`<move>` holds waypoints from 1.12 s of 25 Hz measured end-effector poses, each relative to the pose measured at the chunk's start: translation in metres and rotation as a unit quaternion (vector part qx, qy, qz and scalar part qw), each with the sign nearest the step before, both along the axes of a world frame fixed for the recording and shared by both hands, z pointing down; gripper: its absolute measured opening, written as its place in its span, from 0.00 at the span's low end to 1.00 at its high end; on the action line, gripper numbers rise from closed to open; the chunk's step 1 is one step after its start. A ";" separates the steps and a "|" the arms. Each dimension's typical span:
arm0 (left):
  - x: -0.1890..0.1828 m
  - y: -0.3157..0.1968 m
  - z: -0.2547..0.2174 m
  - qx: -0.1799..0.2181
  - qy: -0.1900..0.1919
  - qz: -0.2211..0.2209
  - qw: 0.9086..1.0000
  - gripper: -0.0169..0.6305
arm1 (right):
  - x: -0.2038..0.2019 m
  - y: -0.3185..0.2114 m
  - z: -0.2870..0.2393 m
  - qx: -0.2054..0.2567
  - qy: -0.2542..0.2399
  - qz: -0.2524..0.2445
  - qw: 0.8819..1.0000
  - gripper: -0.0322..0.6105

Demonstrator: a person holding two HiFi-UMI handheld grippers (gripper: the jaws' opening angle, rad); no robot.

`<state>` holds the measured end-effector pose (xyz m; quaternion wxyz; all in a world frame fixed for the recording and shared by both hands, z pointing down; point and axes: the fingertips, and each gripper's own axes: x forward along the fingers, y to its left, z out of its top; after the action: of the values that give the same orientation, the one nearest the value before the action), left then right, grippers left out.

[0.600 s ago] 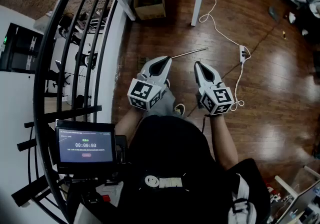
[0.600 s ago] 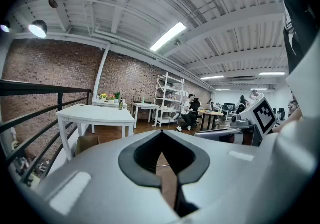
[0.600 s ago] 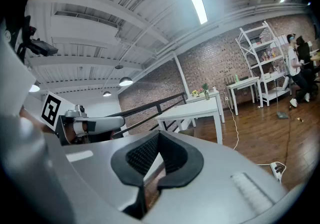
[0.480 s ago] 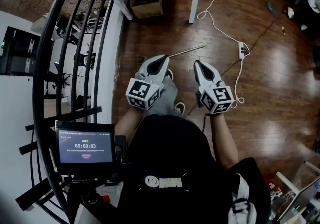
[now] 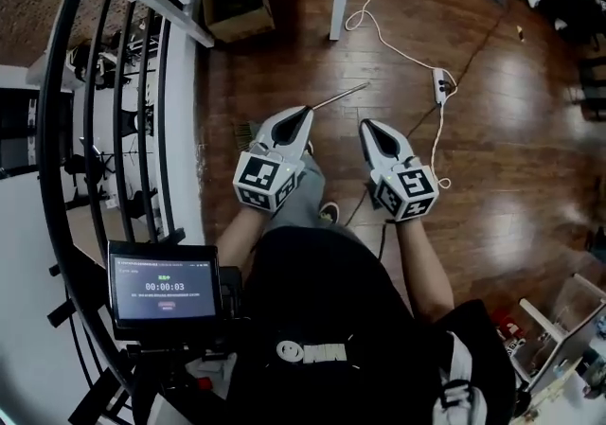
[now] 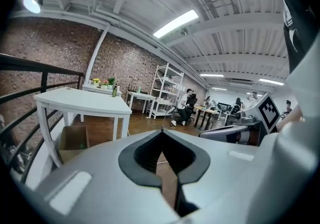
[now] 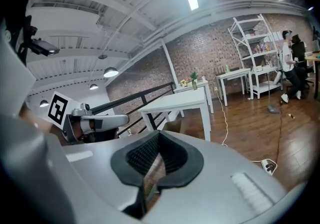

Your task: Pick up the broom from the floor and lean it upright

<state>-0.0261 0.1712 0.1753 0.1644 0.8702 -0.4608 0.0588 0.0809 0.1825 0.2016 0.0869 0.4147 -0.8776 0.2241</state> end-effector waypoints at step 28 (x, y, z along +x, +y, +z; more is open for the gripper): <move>0.025 -0.154 0.575 -0.372 -0.213 0.258 0.866 0.44 | 0.024 -0.200 0.393 -0.219 -0.060 0.029 0.974 0.05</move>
<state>-0.0015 0.0169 0.7507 0.3527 0.7984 -0.1880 0.4504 0.1051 -0.0177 0.5950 0.1159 0.3964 -0.7988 0.4375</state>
